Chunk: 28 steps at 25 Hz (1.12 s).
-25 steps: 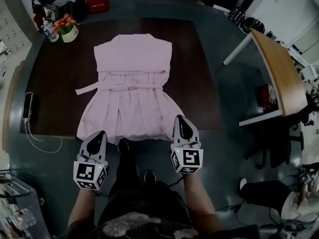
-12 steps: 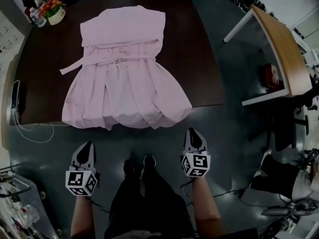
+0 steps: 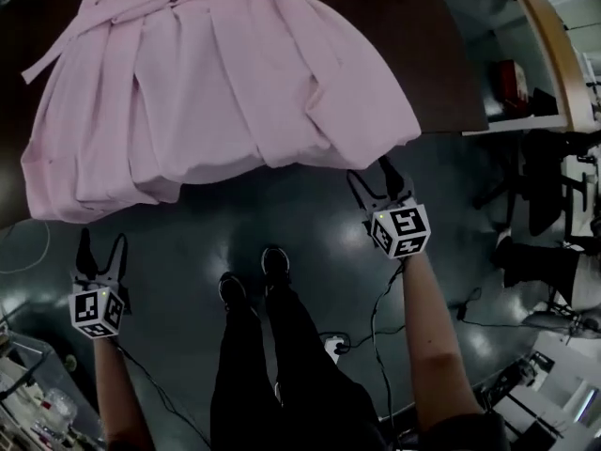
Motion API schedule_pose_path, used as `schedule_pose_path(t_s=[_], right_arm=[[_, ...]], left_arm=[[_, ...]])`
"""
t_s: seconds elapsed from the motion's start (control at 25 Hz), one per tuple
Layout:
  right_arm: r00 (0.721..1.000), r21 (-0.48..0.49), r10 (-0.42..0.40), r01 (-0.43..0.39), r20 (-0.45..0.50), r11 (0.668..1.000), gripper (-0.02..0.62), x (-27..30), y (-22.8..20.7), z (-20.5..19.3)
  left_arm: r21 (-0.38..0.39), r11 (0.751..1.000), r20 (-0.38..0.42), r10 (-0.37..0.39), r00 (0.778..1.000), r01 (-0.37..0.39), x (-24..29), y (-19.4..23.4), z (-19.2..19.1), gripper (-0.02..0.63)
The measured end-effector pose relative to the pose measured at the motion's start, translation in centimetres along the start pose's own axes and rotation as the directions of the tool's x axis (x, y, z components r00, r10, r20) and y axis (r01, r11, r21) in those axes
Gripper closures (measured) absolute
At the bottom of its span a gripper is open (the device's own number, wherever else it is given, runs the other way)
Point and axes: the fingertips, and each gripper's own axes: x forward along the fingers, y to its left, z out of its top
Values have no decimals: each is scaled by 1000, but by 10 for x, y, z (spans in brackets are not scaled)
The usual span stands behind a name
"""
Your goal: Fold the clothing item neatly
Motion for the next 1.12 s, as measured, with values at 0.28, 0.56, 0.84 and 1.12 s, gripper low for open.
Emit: schedule_pose_path(t_s=[0.28, 0.56, 0.84, 1.12], right_arm=[[1000, -13, 17, -17, 8, 1000, 276, 55, -22, -6], [998, -182, 62, -57, 19, 982, 312, 60, 13, 17], [999, -13, 5, -5, 41, 1000, 594, 2, 51, 24], [999, 100, -13, 10, 35, 995, 594, -79, 76, 47]], left_arm=[[91, 990, 49, -110, 993, 105, 74, 6, -1, 236], [27, 971, 70, -237, 969, 236, 85, -33, 6, 244], [41, 966, 4, -255, 967, 254, 29, -52, -1, 589], [-11, 945, 44, -325, 945, 326, -61, -89, 44, 589]])
